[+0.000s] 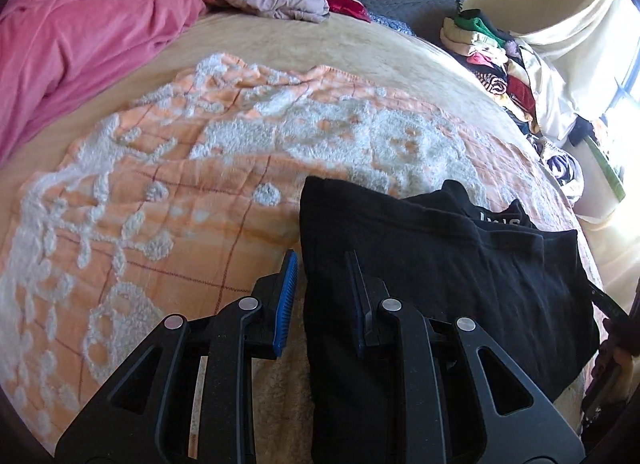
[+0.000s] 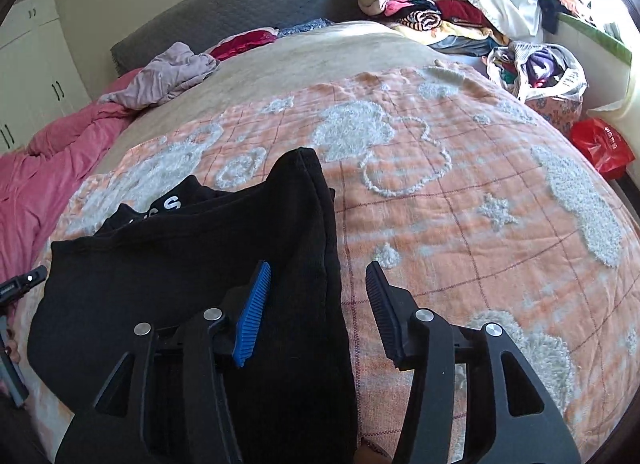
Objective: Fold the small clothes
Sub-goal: 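Lay the folded hem flat and open both tools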
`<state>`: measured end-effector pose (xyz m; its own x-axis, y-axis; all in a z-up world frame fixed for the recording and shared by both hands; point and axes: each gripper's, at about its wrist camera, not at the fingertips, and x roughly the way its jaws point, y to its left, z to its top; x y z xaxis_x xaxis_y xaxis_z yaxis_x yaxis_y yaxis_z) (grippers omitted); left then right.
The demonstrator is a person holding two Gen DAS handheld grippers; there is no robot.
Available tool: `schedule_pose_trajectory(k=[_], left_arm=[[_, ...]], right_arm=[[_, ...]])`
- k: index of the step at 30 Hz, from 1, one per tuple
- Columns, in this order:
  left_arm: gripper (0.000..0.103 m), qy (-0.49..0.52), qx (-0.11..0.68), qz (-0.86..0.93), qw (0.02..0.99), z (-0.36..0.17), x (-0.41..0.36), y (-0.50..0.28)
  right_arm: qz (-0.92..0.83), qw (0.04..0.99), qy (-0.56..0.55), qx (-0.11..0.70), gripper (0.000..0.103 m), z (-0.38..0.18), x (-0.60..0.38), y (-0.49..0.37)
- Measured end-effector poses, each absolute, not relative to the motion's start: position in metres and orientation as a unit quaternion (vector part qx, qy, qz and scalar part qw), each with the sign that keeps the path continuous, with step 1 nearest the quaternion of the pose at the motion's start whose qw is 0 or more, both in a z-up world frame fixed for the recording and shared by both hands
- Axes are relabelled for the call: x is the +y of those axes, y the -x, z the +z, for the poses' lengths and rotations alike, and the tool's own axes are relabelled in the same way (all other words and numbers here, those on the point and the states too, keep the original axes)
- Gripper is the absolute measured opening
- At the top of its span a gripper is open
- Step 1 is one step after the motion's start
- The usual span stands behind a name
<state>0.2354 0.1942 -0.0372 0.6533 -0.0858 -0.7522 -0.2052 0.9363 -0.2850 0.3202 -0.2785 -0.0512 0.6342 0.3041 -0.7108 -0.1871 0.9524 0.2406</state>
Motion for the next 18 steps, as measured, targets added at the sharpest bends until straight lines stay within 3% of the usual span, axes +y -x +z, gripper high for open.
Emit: schedule_pose_trajectory(k=[3,5,7,8,14,18], left_arm=[[0.015,0.19,0.423,0.013,0.886,-0.045,0.193,-0.239],[0.015,0.193,0.422,0.006,0.886,-0.048,0.19,-0.242],[0.004,0.19,0.421,0.008,0.887,-0.049,0.188,-0.245],[0.004,0.183,0.416,0.011,0.891,-0.048,0.186,-0.245],[0.002,0.146,0.328,0.021,0.933,-0.001,0.18,-0.236],[0.002,0.158,0.368,0.059,0.914,-0.016,0.192,-0.252]], right_arm=[[0.146,0.902,-0.069,0.4,0.047,-0.05,-0.274,-0.319],[0.158,0.901,-0.07,0.398,0.027,-0.051,-0.271,-0.318],[0.16,0.904,-0.065,0.391,0.017,-0.049,-0.271,-0.318],[0.161,0.906,-0.065,0.385,0.011,-0.047,-0.271,-0.316],[0.143,0.931,-0.094,0.323,0.008,-0.024,-0.286,-0.308],[0.117,0.925,-0.083,0.352,0.008,-0.034,-0.286,-0.316]])
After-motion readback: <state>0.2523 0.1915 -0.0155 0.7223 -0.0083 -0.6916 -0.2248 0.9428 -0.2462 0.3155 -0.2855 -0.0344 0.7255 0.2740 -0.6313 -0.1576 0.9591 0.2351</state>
